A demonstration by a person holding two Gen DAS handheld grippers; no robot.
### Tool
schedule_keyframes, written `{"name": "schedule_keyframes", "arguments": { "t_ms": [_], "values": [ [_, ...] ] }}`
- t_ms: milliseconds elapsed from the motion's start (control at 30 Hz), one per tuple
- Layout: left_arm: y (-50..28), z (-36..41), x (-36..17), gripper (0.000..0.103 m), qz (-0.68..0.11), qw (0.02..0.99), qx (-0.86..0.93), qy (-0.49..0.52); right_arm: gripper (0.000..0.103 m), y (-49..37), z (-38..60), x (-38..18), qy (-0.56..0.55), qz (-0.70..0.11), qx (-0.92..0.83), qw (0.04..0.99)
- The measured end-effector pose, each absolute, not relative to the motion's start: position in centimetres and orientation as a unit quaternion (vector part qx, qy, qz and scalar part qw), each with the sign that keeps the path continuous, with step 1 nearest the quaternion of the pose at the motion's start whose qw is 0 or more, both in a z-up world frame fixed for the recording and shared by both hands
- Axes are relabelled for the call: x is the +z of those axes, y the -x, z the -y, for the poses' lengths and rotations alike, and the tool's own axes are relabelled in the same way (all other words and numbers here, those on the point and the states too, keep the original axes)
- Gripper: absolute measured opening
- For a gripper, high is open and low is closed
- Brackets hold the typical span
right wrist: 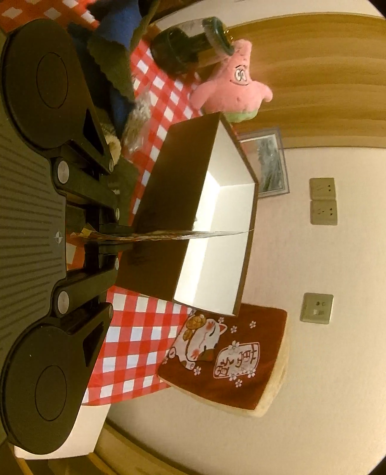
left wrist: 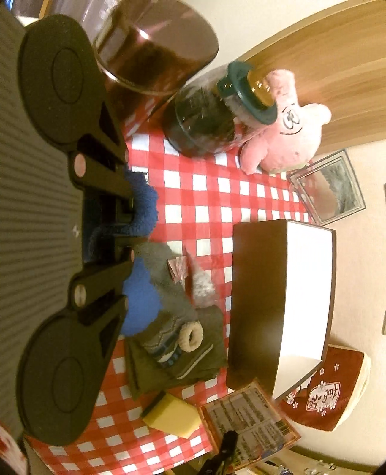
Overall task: Organize soft objects
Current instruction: 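Lift the packet with the right gripper while the left lifts the blue cloth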
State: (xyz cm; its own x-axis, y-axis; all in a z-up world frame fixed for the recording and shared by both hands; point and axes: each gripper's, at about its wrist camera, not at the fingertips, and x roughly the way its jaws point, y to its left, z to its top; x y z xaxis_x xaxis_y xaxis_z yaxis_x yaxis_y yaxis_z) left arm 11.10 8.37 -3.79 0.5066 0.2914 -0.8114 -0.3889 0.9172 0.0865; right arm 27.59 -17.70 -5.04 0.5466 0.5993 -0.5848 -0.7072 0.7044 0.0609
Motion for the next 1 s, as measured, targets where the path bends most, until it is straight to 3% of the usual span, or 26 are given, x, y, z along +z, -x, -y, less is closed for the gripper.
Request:
{"name": "schedule_keyframes", "arguments": {
  "t_ms": [600,1000],
  "values": [
    [-5.6,-6.0,2.5,0.004,-0.438,0.867,0.238,-0.008,0.002,-28.0,21.0,-3.4,0.062,-0.285,0.393,0.872],
    [-8.0,-7.8,8.5,0.004,-0.35,0.913,0.201,-0.061,0.002,-28.6,21.6,-0.6,0.045,-0.278,0.381,0.881]
  ]
}}
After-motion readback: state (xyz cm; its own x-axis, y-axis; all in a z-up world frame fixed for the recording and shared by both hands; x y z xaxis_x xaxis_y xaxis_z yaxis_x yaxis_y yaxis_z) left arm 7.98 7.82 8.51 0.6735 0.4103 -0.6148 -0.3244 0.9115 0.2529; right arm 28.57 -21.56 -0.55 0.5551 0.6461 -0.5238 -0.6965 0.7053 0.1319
